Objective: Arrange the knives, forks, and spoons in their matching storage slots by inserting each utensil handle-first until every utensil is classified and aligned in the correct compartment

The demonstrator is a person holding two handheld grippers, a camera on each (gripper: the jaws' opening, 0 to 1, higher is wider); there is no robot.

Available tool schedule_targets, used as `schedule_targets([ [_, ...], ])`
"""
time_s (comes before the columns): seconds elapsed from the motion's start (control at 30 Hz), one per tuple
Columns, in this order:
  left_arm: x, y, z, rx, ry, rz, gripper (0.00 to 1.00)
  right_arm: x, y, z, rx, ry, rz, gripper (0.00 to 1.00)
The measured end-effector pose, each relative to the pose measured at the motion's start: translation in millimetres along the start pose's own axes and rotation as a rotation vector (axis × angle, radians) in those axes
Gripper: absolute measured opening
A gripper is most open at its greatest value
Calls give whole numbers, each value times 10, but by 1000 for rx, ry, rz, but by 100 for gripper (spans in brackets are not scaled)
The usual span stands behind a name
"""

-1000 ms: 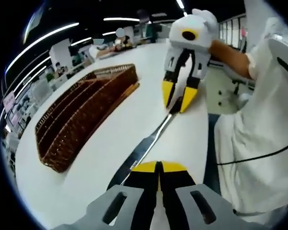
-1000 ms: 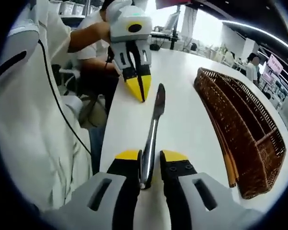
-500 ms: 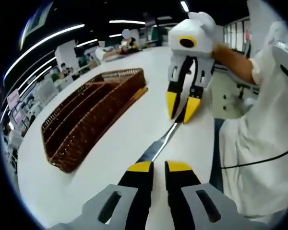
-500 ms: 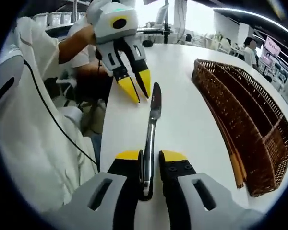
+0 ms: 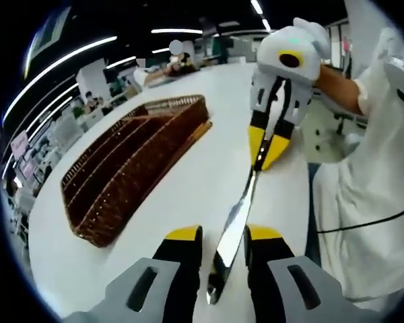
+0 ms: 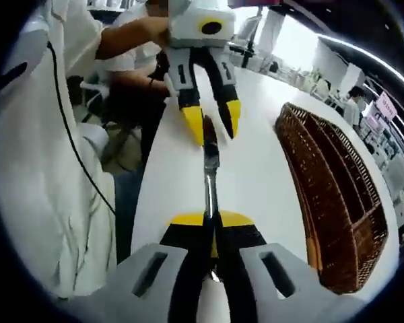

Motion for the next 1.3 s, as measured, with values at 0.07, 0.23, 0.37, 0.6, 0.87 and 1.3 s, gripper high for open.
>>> schedule_targets([
  [0.07, 6, 4, 20, -13, 8, -11, 24, 0, -51, 3, -16, 14, 48, 0],
  [0.23, -9, 31, 67, -31, 3, -17, 24, -17, -28, 23, 19, 13, 55, 0],
  [0.37, -20, 44, 76, -34, 2, -18, 24, -7, 8, 40, 64, -3, 24, 1],
  [0.6, -50, 43, 45, -9, -10, -6, 24, 69, 179, 135, 167, 22, 21, 19],
  [0.87, 128, 251, -4, -34, 30, -242, 43, 78, 290, 273, 274, 19, -21, 22],
  [1.3, 65, 365, 31, -25, -22, -250, 44, 41, 295, 245, 313, -51, 134, 16],
])
Point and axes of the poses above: the point that each gripper's makers call its tool centre point, and the gripper's own axes: z roughly forward along the fingers, y roughly to its right, x roughly out of its top, the point moved 1 cm from there along -z, roughly backward along the fingers, and after that the axes turned 1 degree about y, right-handed, at the moved point
